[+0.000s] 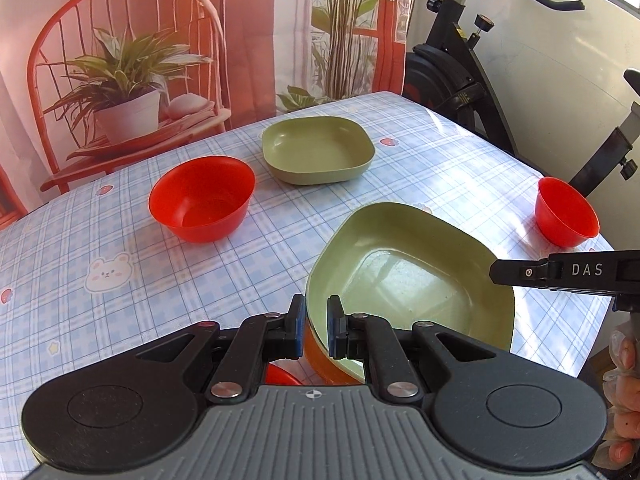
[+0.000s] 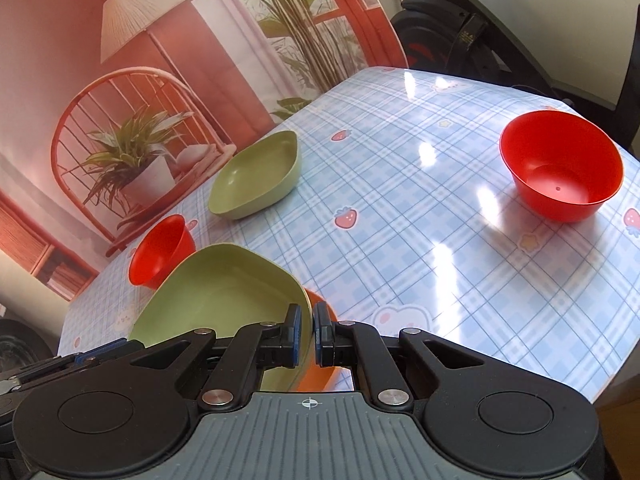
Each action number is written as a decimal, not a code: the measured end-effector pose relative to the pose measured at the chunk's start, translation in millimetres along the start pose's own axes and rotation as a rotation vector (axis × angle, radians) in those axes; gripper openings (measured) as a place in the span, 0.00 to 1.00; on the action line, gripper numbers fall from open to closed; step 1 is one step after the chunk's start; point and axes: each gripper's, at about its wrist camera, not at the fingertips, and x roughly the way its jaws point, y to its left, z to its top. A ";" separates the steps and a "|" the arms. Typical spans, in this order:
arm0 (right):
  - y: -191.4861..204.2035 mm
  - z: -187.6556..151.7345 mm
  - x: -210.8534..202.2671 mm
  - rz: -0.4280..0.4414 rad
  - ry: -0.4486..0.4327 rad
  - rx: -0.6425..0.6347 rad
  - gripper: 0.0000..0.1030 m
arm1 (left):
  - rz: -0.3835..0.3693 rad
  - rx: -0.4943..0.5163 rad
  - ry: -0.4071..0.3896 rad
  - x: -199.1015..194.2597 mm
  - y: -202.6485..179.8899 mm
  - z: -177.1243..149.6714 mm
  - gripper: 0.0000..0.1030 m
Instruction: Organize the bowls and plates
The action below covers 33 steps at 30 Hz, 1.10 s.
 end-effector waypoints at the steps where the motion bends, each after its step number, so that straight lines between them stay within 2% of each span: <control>1: -1.3 -0.1 1.8 0.002 0.002 -0.003 0.07 | 0.004 0.008 0.007 2.4 -1.1 0.1 0.11; 9: -6.0 -1.7 15.0 0.007 0.008 -0.034 0.07 | 0.050 0.033 0.039 19.4 -7.7 1.3 0.11; 16: -9.6 -1.9 18.1 0.012 0.011 -0.042 0.08 | 0.053 0.037 0.092 28.2 -6.9 -3.4 0.12; 33: -9.6 -7.6 22.6 0.010 0.028 -0.043 0.10 | 0.049 0.038 0.119 39.0 -3.6 -8.2 0.12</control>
